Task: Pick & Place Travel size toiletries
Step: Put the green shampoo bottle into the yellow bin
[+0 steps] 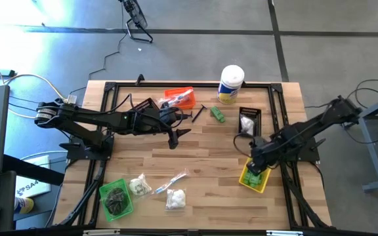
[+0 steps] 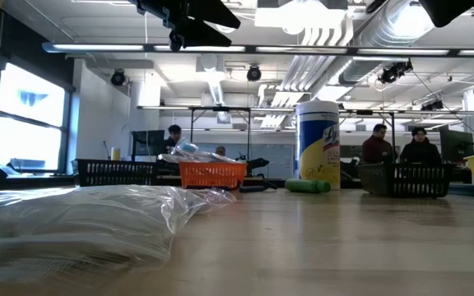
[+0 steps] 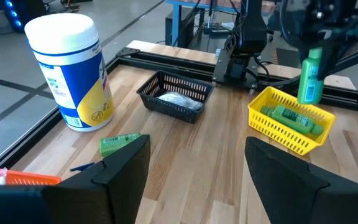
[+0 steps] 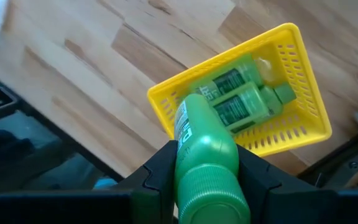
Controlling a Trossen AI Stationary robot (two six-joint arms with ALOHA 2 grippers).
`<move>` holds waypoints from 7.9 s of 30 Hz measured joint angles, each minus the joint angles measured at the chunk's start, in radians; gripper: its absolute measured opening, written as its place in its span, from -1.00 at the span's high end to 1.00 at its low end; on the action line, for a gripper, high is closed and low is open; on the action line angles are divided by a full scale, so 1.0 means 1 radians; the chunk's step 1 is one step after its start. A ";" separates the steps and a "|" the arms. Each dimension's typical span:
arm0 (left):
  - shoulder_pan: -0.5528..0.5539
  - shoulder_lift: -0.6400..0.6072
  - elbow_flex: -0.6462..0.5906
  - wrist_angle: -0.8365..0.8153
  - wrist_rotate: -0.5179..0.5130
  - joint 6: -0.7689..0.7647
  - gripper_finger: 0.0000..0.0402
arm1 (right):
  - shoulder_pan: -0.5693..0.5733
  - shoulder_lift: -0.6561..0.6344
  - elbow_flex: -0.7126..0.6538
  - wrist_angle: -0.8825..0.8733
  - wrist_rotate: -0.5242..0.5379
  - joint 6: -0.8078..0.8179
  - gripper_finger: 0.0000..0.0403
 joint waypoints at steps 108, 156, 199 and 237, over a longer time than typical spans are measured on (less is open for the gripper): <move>0.000 0.000 0.000 0.008 -0.024 0.000 -0.27 | -0.279 0.031 0.000 0.518 0.327 -0.711 0.75; 0.000 -0.303 -0.228 -0.047 -0.007 -0.022 0.99 | -0.513 0.246 0.000 0.956 0.415 -1.161 0.75; 0.000 -0.360 -0.536 0.477 0.229 -0.020 1.00 | -0.636 0.246 0.000 0.845 0.324 -0.808 0.96; 0.000 -0.360 -0.536 0.442 0.226 -0.057 1.00 | -0.631 0.639 0.295 0.402 0.392 -0.745 0.32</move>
